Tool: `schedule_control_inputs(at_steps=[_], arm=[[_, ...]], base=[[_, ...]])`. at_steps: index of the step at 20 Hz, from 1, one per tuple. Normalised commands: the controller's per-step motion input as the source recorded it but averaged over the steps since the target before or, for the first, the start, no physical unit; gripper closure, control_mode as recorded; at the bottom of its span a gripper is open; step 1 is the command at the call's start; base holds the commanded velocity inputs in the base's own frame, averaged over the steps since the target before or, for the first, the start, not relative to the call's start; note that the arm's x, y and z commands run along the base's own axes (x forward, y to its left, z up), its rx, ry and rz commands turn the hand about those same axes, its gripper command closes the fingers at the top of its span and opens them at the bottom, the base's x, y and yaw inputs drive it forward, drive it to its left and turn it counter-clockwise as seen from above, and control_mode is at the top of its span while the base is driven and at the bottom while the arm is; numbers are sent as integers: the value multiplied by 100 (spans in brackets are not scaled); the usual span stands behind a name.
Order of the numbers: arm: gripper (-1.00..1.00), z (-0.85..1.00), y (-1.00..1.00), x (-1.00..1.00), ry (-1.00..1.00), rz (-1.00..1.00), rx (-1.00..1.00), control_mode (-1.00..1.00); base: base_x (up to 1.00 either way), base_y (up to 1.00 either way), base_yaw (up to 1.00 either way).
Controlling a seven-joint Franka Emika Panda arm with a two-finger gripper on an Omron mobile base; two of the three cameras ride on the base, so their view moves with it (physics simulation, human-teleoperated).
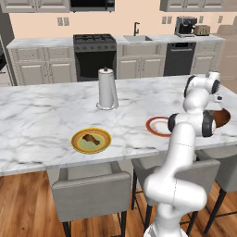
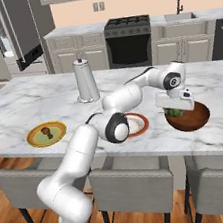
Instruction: Pick the chicken drumstick and avocado from their plates and place them in the bowl. Then put the bowl in the fridge.
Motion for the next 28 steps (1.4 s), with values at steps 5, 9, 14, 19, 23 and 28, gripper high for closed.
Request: schedule_control_inputs(at_steps=[5,9,14,19,23,28], arm=[[-100,-2,-6,-6,0,0,4,-100],[-100,2,-15,-24,0,0,2,-100],[-100,8,7,-22,-3,-1,2,-100],[-100,25,13,-17,-2,-1,4,-100],[-100,46,14,-17,0,0,7,-100],[-100,52,25,-46,-7,0,3,-100]], base=[[0,0,0],[0,0,0],[0,0,0],[0,0,0],[0,0,0],[0,0,0]])
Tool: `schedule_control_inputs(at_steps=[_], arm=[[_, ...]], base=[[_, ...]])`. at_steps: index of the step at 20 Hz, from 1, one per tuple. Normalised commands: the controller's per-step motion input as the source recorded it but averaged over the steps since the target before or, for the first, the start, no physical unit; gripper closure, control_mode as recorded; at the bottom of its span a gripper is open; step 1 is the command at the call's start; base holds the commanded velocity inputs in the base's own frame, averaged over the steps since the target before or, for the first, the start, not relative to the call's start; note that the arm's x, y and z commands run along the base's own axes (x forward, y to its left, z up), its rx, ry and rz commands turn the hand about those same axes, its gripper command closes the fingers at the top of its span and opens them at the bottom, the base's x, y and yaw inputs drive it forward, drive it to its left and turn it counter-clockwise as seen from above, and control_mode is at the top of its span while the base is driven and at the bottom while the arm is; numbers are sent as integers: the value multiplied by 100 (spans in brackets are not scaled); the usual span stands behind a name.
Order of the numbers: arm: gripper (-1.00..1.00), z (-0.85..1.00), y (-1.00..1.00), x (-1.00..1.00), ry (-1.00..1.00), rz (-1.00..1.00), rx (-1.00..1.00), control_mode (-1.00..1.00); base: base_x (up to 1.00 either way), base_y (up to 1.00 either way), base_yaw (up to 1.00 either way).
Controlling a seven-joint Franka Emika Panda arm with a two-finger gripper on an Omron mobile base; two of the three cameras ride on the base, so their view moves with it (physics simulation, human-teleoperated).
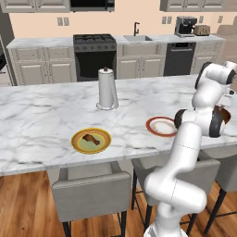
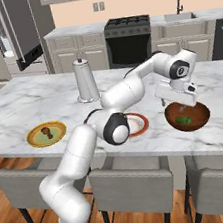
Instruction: Pick the chicken drumstick and avocado from their plates and place them in the bowl. Then put the bowl in the fridge.
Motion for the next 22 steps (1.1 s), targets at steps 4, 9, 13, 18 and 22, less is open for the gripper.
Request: schedule_control_inputs(at_steps=[4,9,13,18,22], arm=[[-100,20,50,-60,-12,0,-4,-100],[-100,1,66,-57,-7,0,-7,-100],[-100,-1,78,-46,-2,0,-18,-100],[-100,15,82,-25,-5,3,-19,-100],[-100,22,90,-7,0,9,-10,-100]], base=[[0,0,0],[0,0,0],[0,0,0],[0,0,0],[0,0,0]])
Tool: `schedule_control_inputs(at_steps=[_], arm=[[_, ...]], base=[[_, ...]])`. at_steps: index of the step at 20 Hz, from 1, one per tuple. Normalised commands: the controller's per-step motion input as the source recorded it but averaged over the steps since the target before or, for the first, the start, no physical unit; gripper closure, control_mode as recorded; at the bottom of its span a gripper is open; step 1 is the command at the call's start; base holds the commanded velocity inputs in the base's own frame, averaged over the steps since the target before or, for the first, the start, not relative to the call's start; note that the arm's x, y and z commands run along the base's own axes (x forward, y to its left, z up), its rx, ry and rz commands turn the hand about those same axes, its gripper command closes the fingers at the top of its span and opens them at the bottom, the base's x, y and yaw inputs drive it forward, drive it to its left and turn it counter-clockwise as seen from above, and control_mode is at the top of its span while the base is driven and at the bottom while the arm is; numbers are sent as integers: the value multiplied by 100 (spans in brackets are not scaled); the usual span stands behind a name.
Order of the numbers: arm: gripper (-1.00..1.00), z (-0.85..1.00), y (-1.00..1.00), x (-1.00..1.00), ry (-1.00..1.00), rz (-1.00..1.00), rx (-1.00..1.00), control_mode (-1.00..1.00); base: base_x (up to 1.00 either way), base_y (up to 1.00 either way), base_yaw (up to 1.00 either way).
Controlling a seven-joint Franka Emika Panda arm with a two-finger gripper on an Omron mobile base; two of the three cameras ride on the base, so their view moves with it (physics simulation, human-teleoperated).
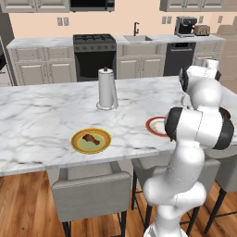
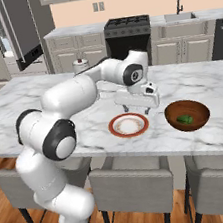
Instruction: Pick the chicken drumstick and avocado from their plates and place them in the bowl. Then put the bowl in the fridge.
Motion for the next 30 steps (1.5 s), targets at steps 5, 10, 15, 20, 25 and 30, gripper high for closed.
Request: schedule_control_inputs(at_steps=[5,10,15,20,25,30], arm=[[-100,18,86,-6,0,13,-4,-100],[-100,5,77,-18,0,14,0,-100],[-100,3,80,-12,0,17,0,-100],[-100,0,81,-6,0,23,0,-100],[-100,0,78,0,0,16,4,-100],[-100,-3,73,0,0,8,3,-100]], base=[[0,0,0],[0,0,0],[0,0,0],[0,0,0],[0,0,0],[0,0,0]])
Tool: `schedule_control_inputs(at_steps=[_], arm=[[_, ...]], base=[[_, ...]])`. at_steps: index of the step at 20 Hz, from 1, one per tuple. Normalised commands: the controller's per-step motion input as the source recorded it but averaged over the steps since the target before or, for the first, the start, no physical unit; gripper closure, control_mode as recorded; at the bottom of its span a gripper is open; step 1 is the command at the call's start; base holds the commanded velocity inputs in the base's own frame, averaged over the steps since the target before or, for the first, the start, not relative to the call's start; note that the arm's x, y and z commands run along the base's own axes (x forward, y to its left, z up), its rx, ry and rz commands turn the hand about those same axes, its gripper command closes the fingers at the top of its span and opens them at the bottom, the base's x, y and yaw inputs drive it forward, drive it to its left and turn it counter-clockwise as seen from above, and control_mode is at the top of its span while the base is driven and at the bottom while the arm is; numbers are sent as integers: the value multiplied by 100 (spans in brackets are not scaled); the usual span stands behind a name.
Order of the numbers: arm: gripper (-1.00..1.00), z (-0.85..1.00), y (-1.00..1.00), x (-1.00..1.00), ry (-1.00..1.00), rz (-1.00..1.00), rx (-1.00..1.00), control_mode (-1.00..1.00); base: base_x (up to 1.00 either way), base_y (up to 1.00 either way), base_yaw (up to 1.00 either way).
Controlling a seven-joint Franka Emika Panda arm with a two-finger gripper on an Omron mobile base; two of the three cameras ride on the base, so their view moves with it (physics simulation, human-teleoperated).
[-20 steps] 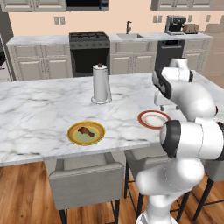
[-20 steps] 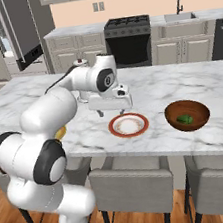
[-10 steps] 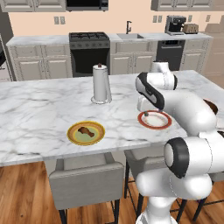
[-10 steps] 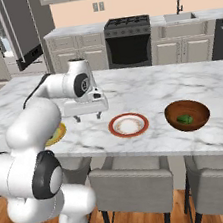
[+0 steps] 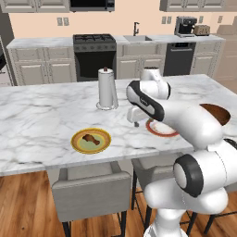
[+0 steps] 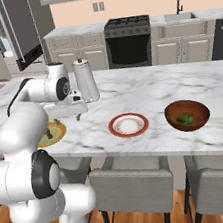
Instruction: Pick the chicken drumstick and avocado from their plates and place them in the bowl. Then put the bowl in the fridge.
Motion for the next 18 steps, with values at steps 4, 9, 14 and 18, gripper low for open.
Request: schedule_control_inputs(at_steps=[4,9,14,18], arm=[[-100,-17,69,4,-1,8,8,-100],[-100,-19,75,6,-5,8,3,-100],[-100,-25,67,7,-4,4,0,-100],[-100,-37,50,22,0,0,1,-100]], base=[[0,0,0],[0,0,0],[0,0,0],[0,0,0]])
